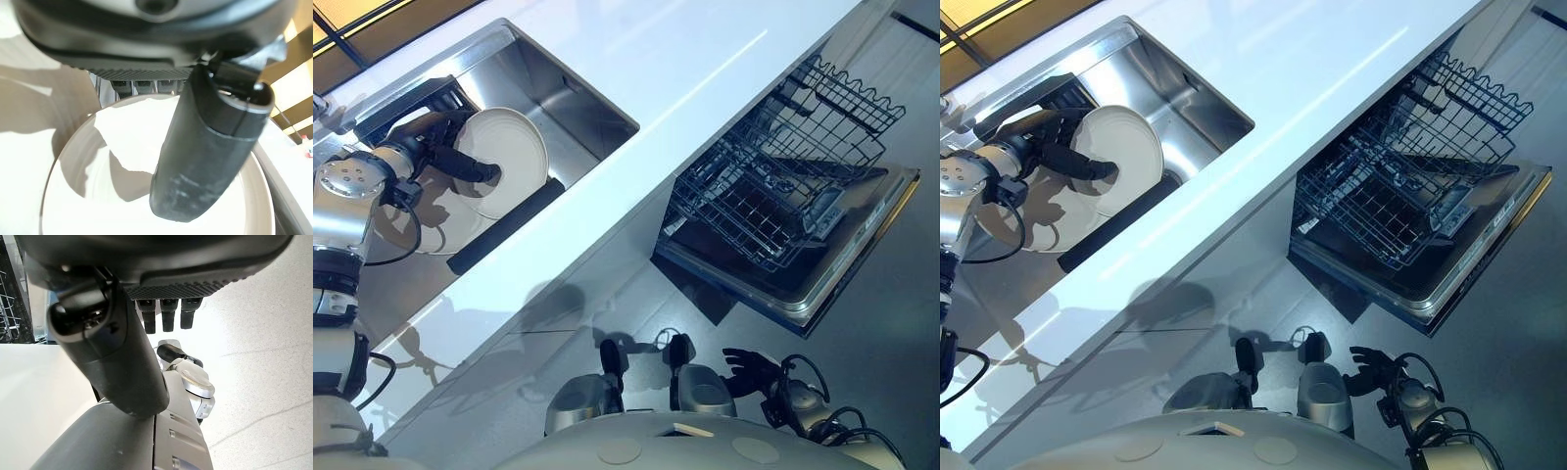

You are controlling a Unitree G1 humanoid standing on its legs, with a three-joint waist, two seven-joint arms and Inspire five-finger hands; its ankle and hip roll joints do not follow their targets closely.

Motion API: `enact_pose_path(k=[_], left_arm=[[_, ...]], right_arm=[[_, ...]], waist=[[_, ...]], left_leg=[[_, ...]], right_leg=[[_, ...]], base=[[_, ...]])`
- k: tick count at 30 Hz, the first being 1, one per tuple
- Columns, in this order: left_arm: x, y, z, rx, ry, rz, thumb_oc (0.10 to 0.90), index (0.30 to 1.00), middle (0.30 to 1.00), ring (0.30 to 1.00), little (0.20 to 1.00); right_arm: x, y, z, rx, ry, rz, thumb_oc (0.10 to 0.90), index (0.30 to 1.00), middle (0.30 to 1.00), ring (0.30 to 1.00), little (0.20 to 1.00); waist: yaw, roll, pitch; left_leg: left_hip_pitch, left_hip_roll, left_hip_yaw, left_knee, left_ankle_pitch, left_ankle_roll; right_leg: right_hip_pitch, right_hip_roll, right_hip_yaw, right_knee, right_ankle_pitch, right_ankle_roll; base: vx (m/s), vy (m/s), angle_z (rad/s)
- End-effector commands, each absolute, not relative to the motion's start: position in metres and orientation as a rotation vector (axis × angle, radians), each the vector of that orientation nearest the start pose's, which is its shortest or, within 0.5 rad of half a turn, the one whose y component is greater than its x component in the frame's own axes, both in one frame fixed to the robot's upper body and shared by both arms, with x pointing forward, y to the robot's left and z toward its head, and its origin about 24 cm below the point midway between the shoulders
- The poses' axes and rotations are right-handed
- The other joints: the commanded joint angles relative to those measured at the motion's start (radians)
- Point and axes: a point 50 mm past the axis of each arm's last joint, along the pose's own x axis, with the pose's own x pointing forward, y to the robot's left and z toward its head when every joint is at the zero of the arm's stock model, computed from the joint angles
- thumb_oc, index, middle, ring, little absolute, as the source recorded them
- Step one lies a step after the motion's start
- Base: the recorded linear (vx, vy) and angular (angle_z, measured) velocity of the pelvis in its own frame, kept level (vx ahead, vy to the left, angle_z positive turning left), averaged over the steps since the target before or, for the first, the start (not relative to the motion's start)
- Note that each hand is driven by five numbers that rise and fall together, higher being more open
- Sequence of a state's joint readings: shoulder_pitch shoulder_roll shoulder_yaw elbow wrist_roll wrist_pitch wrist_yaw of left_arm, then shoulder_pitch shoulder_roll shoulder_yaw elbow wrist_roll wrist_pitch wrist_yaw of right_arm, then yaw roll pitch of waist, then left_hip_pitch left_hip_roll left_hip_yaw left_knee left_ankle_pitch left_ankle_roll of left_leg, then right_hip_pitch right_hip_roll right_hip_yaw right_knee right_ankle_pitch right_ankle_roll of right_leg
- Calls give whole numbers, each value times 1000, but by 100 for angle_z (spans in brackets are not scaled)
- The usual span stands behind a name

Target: Pick up plates and place into dishwasher.

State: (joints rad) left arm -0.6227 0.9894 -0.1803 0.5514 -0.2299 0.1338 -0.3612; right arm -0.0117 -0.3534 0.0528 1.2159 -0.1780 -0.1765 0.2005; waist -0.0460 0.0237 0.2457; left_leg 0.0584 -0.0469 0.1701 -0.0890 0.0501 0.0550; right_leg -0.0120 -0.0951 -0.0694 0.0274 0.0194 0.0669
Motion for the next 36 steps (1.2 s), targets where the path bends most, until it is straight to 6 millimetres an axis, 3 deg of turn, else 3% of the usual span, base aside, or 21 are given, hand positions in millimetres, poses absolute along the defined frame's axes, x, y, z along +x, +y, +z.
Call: enact_pose_path(k=[1,10,18,22,25,30,36], left_arm=[[332,327,254,671,-264,138,100,300,300,300,200],[305,347,303,769,-536,487,100,300,300,300,200],[296,354,321,819,-557,525,100,300,300,300,200],[291,354,325,825,-595,553,100,300,300,300,200],[284,354,329,830,-657,593,100,300,300,300,200],[274,356,323,922,-699,622,100,300,300,300,200],[270,354,322,960,-810,632,100,300,300,300,200]], right_arm=[[103,-283,-138,-405,1099,137,800,900,900,900,900],[112,-273,-138,-355,1032,144,800,900,900,900,900],[122,-263,-135,-327,959,199,800,900,900,900,900],[139,-258,-125,-285,847,204,800,900,900,900,900],[169,-242,-103,-247,678,263,800,900,900,900,900],[208,-206,-47,-50,345,412,800,900,900,900,900],[243,-191,42,301,-64,540,800,900,900,900,900]], waist=[[-12,54,-62],[3,55,-107],[6,57,-133],[8,51,-140],[5,40,-141],[-6,24,-146],[-10,16,-154]], left_leg=[[-13,-73,-43,73,-97,47],[16,-67,-58,39,-97,47],[48,-47,-63,11,-98,41],[57,-36,-73,9,-99,32],[64,-28,-79,9,-102,25],[71,-11,-82,7,-100,5],[72,5,-84,10,-95,-10]], right_leg=[[-133,37,12,120,-36,37],[-107,39,-8,133,-57,35],[-49,65,-18,109,-104,36],[-5,80,-26,78,-117,25],[25,87,-33,55,-113,12],[62,98,-53,23,-109,-4],[81,105,-76,21,-124,-21]], base=[[0,0,0],[-11,-30,0],[-38,-121,4],[-42,-192,11],[-38,-208,6],[-36,-193,4],[-26,-113,7]])
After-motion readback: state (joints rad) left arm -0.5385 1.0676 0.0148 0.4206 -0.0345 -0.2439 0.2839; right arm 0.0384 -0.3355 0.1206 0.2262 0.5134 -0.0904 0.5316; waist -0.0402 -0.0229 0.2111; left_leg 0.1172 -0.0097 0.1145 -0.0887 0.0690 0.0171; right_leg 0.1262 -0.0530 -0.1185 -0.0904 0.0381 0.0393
